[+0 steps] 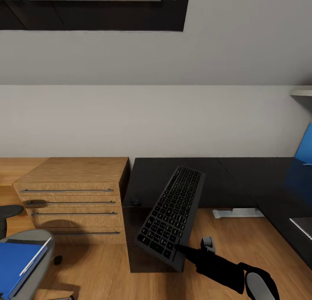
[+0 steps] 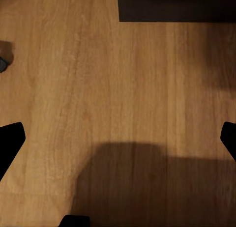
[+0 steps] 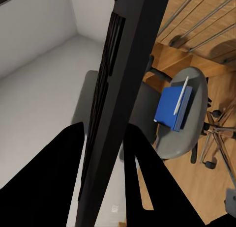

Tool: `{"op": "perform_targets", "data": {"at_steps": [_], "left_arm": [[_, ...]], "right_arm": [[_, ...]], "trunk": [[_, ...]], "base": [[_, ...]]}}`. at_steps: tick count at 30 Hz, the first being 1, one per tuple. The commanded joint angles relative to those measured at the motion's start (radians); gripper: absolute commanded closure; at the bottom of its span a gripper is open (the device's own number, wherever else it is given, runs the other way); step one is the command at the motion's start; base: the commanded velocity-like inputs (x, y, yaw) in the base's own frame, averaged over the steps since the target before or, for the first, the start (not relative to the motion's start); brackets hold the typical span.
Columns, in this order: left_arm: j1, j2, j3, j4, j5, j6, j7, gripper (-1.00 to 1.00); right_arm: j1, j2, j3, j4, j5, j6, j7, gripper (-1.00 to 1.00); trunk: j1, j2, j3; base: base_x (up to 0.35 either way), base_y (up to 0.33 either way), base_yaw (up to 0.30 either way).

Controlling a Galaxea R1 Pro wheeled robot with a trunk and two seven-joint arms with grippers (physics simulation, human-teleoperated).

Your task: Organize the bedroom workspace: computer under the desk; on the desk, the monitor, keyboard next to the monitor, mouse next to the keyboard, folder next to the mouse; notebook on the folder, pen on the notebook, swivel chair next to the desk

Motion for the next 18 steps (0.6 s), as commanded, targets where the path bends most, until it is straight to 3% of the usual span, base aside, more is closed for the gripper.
{"op": "perform_targets", "data": {"at_steps": [1,3,6,9,13,18], "left_arm": [[-0.001,0.001,-0.007,-0.001,0.007,0.002,0.008,-1.0],[-0.001,0.002,-0.007,-0.001,0.006,0.002,0.008,-1.0],[-0.001,0.004,-0.007,-0.001,0.005,0.002,0.008,-1.0],[-0.001,0.007,-0.007,-0.001,0.006,0.002,0.008,-1.0],[-0.001,0.009,-0.008,-0.001,0.007,0.002,0.008,-1.0],[-0.001,0.01,-0.008,0.0,0.007,0.002,0.008,-1.0]], "right_arm": [[-0.001,-0.001,0.0,0.001,-0.001,0.006,0.003,1.0],[-0.005,-0.002,0.0,0.008,-0.007,0.017,0.001,1.0],[-0.057,-0.016,0.003,0.033,-0.061,0.052,-0.011,1.0],[-0.155,-0.049,0.026,0.099,-0.14,0.068,-0.038,1.0],[-0.293,-0.116,0.099,0.236,-0.277,0.074,-0.051,1.0],[-0.389,-0.176,0.141,0.348,-0.319,0.077,-0.051,1.0]], "trunk": [[0.0,-0.001,-0.001],[0.0,-0.001,-0.001],[0.0,-0.001,-0.001],[0.0,-0.001,-0.001],[0.0,-0.001,-0.001],[0.0,-0.001,-0.001]], "base": [[0.0,0.0,0.0],[0.0,0.0,0.0],[0.0,0.0,0.0],[0.0,0.0,0.0],[0.0,0.0,0.0],[0.0,0.0,0.0]]}}
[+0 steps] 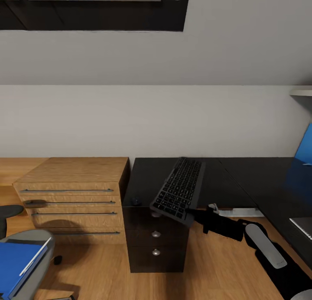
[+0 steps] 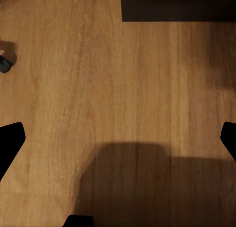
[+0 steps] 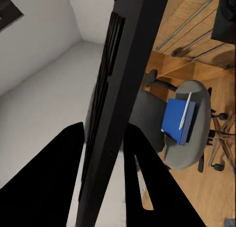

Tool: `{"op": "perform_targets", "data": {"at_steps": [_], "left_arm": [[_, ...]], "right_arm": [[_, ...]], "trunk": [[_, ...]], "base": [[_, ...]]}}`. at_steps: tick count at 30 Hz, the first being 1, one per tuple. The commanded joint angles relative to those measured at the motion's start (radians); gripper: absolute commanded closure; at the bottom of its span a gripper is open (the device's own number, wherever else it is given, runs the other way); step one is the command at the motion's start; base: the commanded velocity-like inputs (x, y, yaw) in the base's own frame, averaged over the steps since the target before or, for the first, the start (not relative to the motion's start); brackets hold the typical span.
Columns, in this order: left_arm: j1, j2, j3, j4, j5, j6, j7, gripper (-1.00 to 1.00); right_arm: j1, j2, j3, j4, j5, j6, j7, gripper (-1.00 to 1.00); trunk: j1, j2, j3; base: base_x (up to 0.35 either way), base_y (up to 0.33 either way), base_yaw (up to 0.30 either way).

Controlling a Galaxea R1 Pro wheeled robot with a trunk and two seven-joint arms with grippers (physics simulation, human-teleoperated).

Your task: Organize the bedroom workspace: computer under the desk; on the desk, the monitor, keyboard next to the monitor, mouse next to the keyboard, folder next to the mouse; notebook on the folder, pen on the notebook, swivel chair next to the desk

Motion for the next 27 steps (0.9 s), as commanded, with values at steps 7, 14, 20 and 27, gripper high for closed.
{"op": "perform_targets", "data": {"at_steps": [7,14,20,27], "left_arm": [[-0.001,0.001,-0.007,-0.001,0.008,0.002,0.008,-1.0],[-0.001,0.001,-0.006,-0.001,0.008,0.002,0.008,-1.0],[-0.001,0.001,-0.007,-0.001,0.008,0.0,0.008,-1.0],[-0.001,0.001,-0.004,-0.002,0.006,-0.041,0.01,-1.0]], "right_arm": [[-0.036,-0.034,0.095,0.062,-0.021,0.008,0.022,1.0],[-0.038,-0.028,0.144,0.1,-0.019,0.006,0.056,1.0],[-0.035,-0.027,0.15,0.111,-0.019,0.006,0.062,1.0],[-0.034,-0.026,0.153,0.157,-0.021,0.007,0.066,1.0]], "trunk": [[0.0,-0.001,-0.001],[0.0,-0.001,-0.001],[0.0,-0.001,-0.001],[0.0,-0.001,-0.001]], "base": [[0.0,0.0,0.0],[0.0,0.0,0.0],[0.0,0.0,0.0],[0.0,0.0,0.0]]}}
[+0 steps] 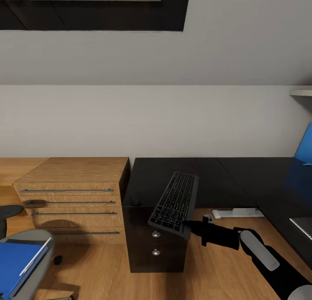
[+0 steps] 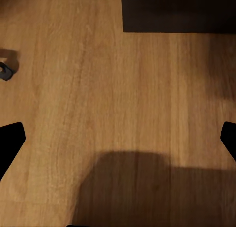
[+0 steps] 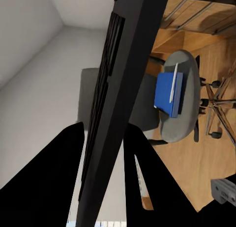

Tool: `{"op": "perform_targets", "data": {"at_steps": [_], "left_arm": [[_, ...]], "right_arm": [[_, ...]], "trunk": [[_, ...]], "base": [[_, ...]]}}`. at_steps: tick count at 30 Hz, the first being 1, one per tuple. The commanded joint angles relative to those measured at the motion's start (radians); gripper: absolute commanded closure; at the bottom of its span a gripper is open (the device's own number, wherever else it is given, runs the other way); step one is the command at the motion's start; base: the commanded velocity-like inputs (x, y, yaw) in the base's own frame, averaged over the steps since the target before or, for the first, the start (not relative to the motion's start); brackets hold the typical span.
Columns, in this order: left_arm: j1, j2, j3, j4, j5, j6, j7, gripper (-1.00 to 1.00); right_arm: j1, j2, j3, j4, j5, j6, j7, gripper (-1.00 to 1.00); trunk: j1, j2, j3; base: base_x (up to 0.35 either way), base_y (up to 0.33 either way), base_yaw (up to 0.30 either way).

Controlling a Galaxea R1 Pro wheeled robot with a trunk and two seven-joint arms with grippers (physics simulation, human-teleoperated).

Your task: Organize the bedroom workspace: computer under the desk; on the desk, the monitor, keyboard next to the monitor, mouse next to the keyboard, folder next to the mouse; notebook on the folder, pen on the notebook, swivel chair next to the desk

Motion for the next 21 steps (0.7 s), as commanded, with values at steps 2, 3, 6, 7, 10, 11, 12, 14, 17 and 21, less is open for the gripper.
{"op": "perform_targets", "data": {"at_steps": [2,3,6,7,10,11,12,14,17,21], "left_arm": [[-0.001,0.001,-0.007,0.0,0.01,-0.004,0.008,-1.0],[-0.001,0.001,-0.007,0.0,0.01,-0.005,0.008,-1.0],[-0.001,0.001,-0.007,-0.001,0.01,-0.005,0.008,-1.0],[-0.001,0.001,-0.007,-0.001,0.01,-0.005,0.008,-1.0],[-0.001,0.001,-0.007,-0.001,0.011,-0.006,0.008,-1.0],[-0.001,0.001,-0.007,-0.001,0.011,-0.006,0.008,-1.0],[-0.001,0.001,-0.007,-0.001,0.011,-0.007,0.008,-1.0],[-0.001,0.001,-0.007,-0.001,0.011,-0.007,0.008,-1.0],[-0.001,0.001,-0.007,0.0,0.011,-0.007,0.008,-1.0],[-0.001,0.001,-0.007,-0.001,0.011,-0.006,0.008,-1.0]], "right_arm": [[-0.001,-0.001,0.003,0.003,0.004,0.0,0.01,1.0],[-0.001,-0.001,0.003,0.004,0.004,0.0,0.011,1.0],[0.0,0.001,0.005,0.005,0.003,-0.001,0.012,1.0],[0.0,0.002,0.005,0.005,0.003,-0.001,0.011,1.0],[0.0,0.003,0.007,0.005,0.004,-0.002,0.01,1.0],[0.0,0.004,0.008,0.006,0.004,-0.002,0.009,1.0],[0.0,0.004,0.008,0.006,0.005,-0.002,0.009,1.0],[0.0,0.004,0.009,0.013,0.006,-0.003,0.008,1.0],[0.0,0.018,0.009,0.033,0.006,-0.002,0.008,1.0],[0.0,0.033,0.011,0.049,0.006,-0.003,0.007,1.0]], "trunk": [[0.0,-0.001,-0.001],[0.0,-0.001,-0.001],[0.0,-0.001,-0.001],[0.0,-0.001,-0.001],[0.0,-0.001,-0.001],[0.0,-0.001,-0.001],[0.0,-0.001,-0.001],[0.0,-0.001,-0.001],[0.0,-0.001,-0.001],[0.0,-0.001,-0.001]], "base": [[0.0,0.0,0.0],[0.0,0.0,0.0],[0.003,0.0,0.0],[0.052,0.0,0.0],[0.163,0.0,0.0],[0.259,0.0,0.0],[0.262,0.0,0.0],[0.168,0.0,0.0],[0.129,0.0,0.0],[0.163,0.0,0.0]]}}
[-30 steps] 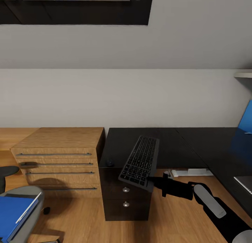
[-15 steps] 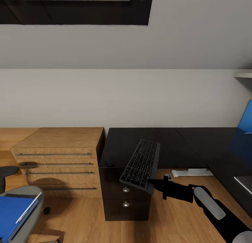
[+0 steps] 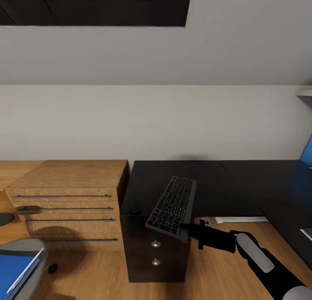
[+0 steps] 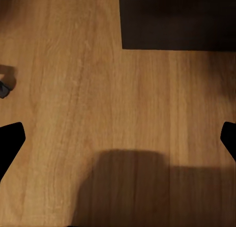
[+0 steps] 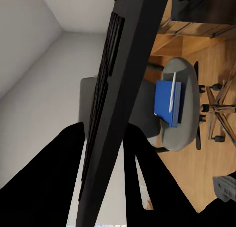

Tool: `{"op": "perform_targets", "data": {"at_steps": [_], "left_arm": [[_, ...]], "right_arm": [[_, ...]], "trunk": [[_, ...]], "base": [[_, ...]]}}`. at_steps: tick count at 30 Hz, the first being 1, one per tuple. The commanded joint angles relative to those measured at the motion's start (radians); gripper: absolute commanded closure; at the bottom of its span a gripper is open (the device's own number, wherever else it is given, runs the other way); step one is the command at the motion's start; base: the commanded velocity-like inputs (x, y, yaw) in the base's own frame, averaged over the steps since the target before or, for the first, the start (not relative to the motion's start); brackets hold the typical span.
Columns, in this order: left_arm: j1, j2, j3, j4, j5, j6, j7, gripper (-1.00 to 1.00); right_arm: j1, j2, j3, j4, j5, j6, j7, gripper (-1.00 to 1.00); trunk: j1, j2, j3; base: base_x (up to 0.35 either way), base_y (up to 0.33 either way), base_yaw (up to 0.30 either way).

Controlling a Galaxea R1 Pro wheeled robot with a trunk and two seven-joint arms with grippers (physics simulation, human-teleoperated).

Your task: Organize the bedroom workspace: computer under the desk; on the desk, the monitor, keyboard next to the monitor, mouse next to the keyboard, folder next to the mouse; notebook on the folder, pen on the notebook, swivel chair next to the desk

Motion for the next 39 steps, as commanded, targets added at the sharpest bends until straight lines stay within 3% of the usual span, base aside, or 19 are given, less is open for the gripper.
{"op": "perform_targets", "data": {"at_steps": [1,15,28,29,39], "left_arm": [[-0.001,0.001,-0.007,0.0,0.01,-0.003,0.008,-1.0],[-0.001,0.001,-0.007,-0.001,0.009,-0.01,0.009,-1.0],[-0.001,0.001,-0.006,-0.001,0.01,-0.018,0.009,-1.0],[-0.001,0.001,-0.006,-0.001,0.01,-0.018,0.009,-1.0],[-0.001,0.001,-0.006,0.0,0.01,-0.018,0.009,-1.0]], "right_arm": [[-0.001,0.001,0.003,0.003,0.003,0.0,0.009,1.0],[-0.001,0.002,0.002,0.019,0.003,0.0,0.01,1.0],[-0.001,0.002,0.001,0.021,0.005,0.0,0.01,1.0],[-0.001,0.002,0.001,0.021,0.005,0.0,0.01,-1.0],[0.0,0.001,0.001,0.022,0.005,0.001,0.01,-1.0]], "trunk": [[0.0,-0.001,-0.001],[0.0,-0.001,-0.001],[0.0,-0.001,-0.001],[0.0,-0.001,-0.001],[0.0,-0.001,-0.001]], "base": [[0.057,0.0,0.0],[0.169,0.029,0.0],[0.011,0.0,0.0],[0.0,0.0,0.0],[0.0,0.0,0.0]]}}
